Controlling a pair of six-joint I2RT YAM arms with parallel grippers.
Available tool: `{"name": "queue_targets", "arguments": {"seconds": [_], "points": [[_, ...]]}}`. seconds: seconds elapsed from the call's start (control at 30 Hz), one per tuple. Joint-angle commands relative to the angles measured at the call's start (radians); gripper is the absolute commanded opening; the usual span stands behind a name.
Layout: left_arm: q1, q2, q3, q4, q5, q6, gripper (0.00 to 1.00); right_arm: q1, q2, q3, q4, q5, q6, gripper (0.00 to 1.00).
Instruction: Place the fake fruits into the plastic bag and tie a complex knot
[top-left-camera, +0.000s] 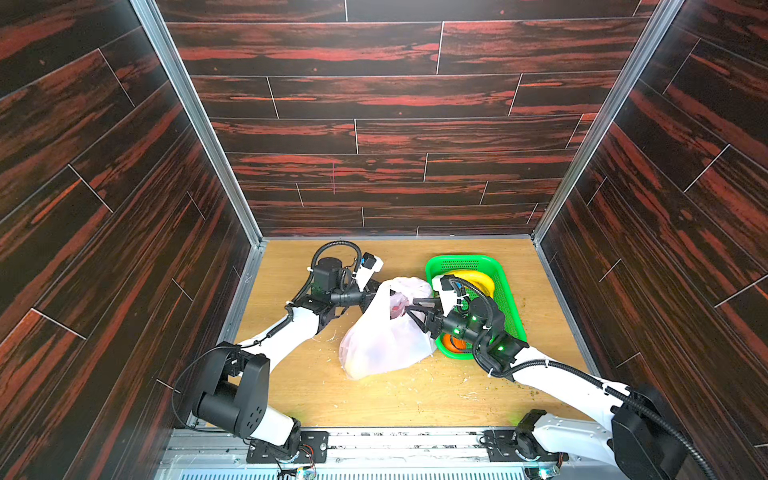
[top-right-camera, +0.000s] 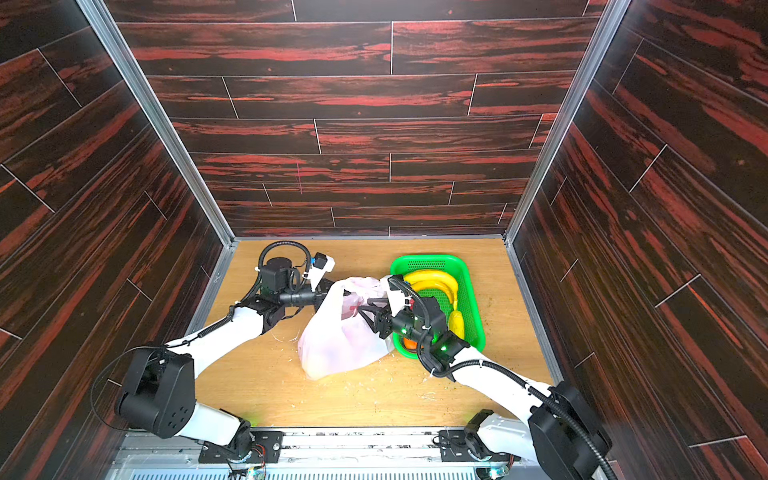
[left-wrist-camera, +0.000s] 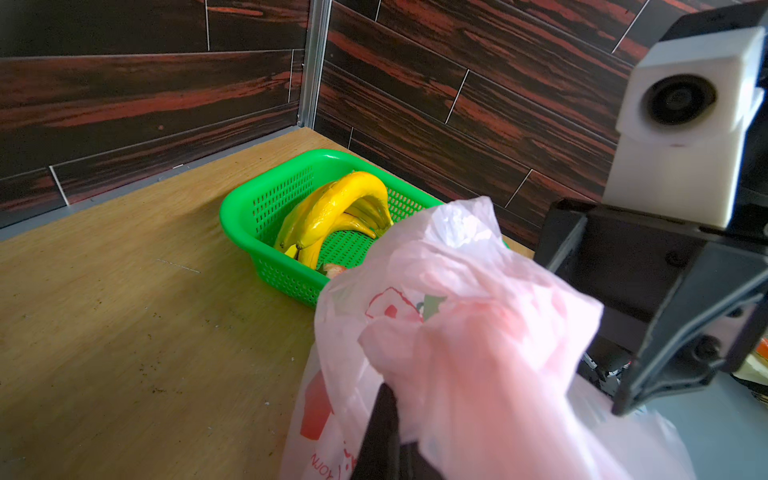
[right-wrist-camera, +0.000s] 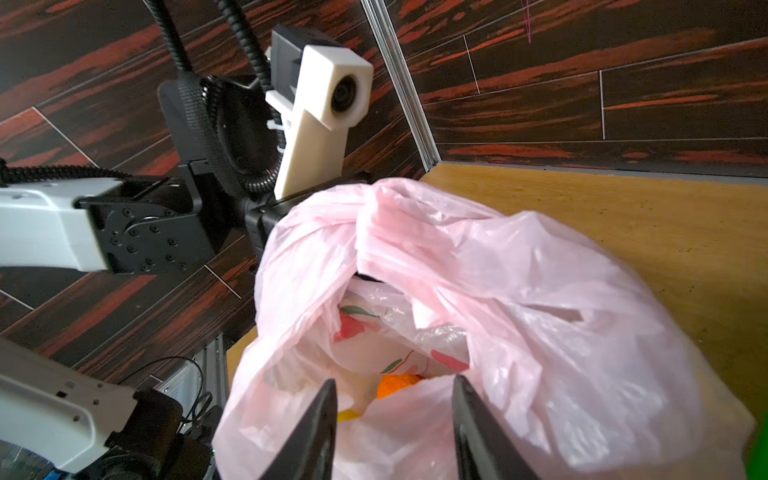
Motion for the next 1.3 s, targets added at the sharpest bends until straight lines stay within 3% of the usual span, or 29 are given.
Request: {"name": "queue_targets", "arguments": {"seconds": [0.0,1.27], "points": [[0.0,-0.033,0.03,0.001,0.02,0.02,0.0,-0.002,0.02,0.036,0.038,0.014,0.002,0.45],[-0.003,-0.038,0.032,-0.012,0.03,0.024,0.0,-0.002,0.17,0.078,0.224,0.078,0.008,0.36]]}}
